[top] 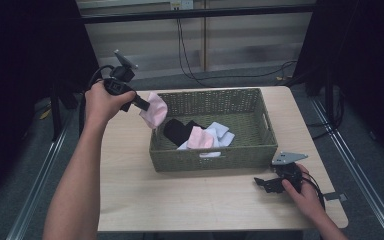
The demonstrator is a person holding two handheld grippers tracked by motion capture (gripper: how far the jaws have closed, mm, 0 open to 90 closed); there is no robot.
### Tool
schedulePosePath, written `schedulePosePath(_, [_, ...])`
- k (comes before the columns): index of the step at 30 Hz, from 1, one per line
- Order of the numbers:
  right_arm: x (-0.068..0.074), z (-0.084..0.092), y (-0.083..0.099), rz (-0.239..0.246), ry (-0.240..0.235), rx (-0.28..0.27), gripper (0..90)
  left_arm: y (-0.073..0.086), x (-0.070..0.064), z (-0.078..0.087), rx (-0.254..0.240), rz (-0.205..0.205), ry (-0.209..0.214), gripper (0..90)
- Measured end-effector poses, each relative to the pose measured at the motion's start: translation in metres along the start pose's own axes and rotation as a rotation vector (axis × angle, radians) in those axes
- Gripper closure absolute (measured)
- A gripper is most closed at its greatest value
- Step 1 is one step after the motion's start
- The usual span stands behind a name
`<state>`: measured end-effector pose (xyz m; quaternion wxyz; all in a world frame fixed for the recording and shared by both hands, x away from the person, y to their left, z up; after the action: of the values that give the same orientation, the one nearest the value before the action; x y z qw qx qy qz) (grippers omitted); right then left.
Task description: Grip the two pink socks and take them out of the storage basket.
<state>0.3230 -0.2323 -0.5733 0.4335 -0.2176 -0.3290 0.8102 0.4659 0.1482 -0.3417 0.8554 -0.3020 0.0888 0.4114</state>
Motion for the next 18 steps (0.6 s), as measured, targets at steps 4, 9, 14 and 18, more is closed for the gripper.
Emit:
schedulePosePath(4, [0.0, 0.0, 0.0, 0.0, 0.001, 0.0, 13.6, 0.005, 0.006, 0.004, -0.006, 0.014, -0.005, 87.1])
schedulePosePath(9, [0.0, 0.0, 0.0, 0.001, 0.001, 0.0, 13.6, 0.01, 0.013, 0.011, -0.01, 0.03, -0.013, 87.2])
schedulePosePath(14, [0.0, 0.0, 0.0, -0.001, 0.001, 0.001, 13.5, 0.015, 0.018, 0.017, -0.022, 0.047, -0.027, 87.2])
schedulePosePath(18, [0.0, 0.0, 0.0, 0.0, 0.002, 0.002, 13.4, 0.02, 0.024, 0.02, -0.022, 0.054, -0.033, 87.2])
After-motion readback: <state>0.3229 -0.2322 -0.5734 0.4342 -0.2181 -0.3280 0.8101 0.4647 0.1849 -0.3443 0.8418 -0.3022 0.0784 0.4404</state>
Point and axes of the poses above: each handheld gripper's, and its own axes: z roughly backward along the jaws, y roughly out of its underside, x roughly to its left, the point moved 9 cm from there along -z, roughly forward along the jaws, and after that the axes turned 8 degrees about y, right-handed, at the moved point
